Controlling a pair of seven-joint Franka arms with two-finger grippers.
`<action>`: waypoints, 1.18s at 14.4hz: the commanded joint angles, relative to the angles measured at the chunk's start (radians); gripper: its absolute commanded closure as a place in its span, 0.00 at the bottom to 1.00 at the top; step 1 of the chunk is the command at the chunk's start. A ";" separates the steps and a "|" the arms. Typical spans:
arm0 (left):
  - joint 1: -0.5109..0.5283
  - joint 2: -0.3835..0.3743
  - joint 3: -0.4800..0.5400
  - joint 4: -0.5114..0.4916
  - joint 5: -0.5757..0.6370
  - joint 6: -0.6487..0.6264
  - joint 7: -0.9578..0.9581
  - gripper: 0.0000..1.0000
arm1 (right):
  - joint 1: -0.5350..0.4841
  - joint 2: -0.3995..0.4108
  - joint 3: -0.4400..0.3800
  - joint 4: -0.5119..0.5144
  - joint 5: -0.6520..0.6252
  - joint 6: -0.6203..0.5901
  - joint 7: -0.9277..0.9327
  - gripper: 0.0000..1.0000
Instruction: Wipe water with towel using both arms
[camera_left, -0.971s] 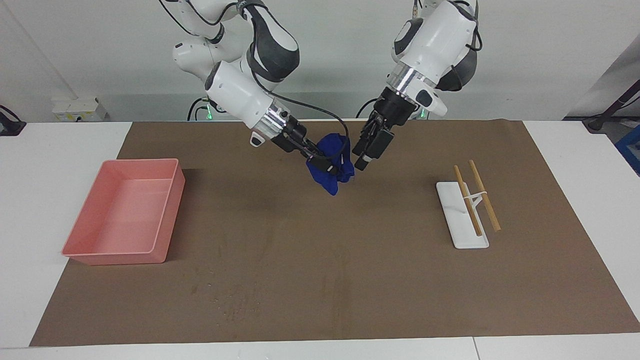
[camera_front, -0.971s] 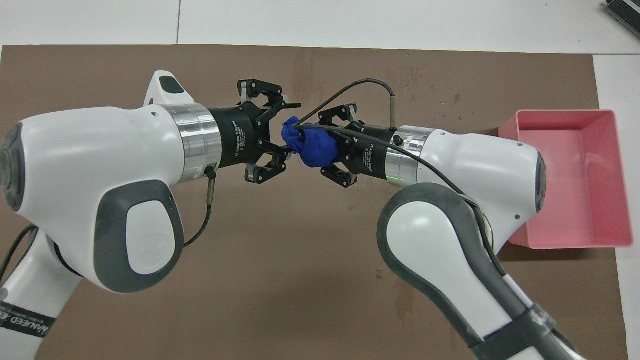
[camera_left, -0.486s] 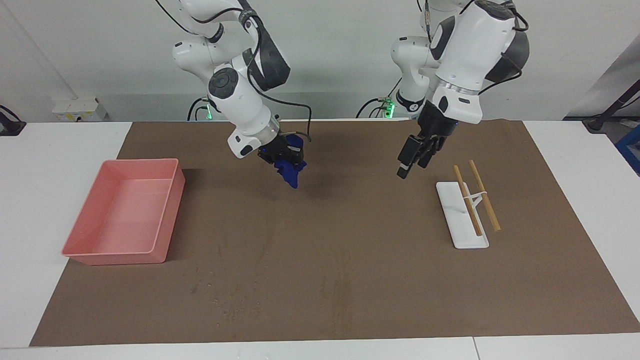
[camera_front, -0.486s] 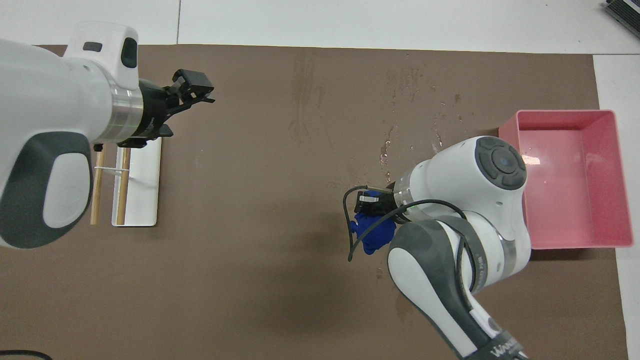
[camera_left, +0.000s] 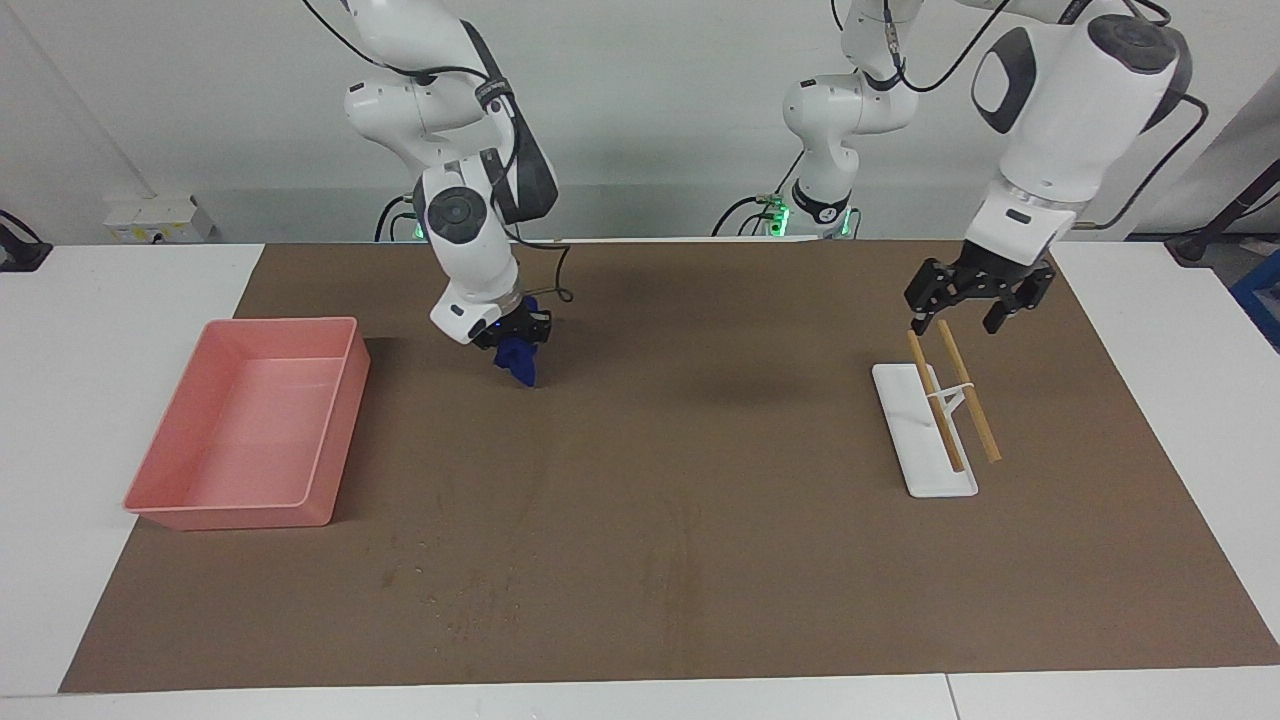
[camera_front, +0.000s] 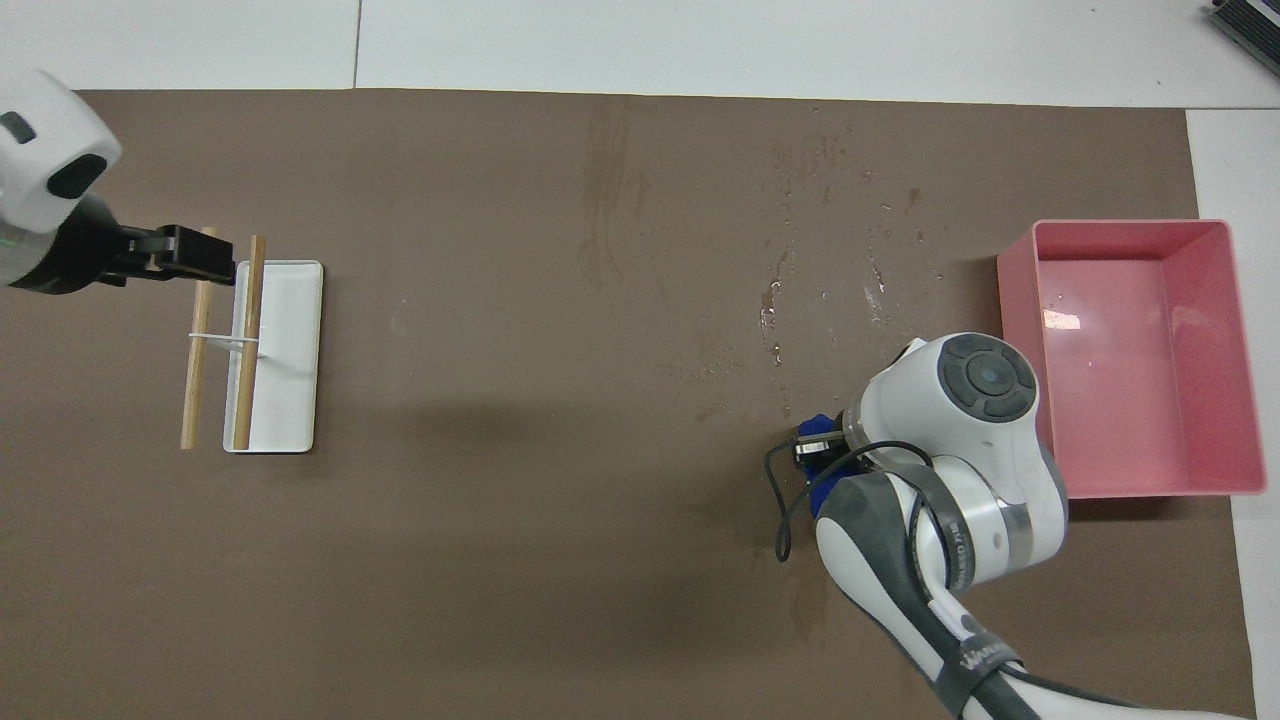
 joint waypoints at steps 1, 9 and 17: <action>0.032 -0.002 -0.009 0.072 0.014 -0.143 0.054 0.00 | -0.024 0.014 0.014 -0.072 -0.022 0.069 -0.013 1.00; -0.014 -0.087 -0.006 -0.041 0.015 -0.148 0.049 0.00 | 0.101 0.037 0.018 -0.161 0.082 0.091 0.199 1.00; -0.037 -0.076 0.040 0.053 0.030 -0.226 0.068 0.00 | 0.241 -0.060 0.018 -0.259 0.151 -0.021 0.361 1.00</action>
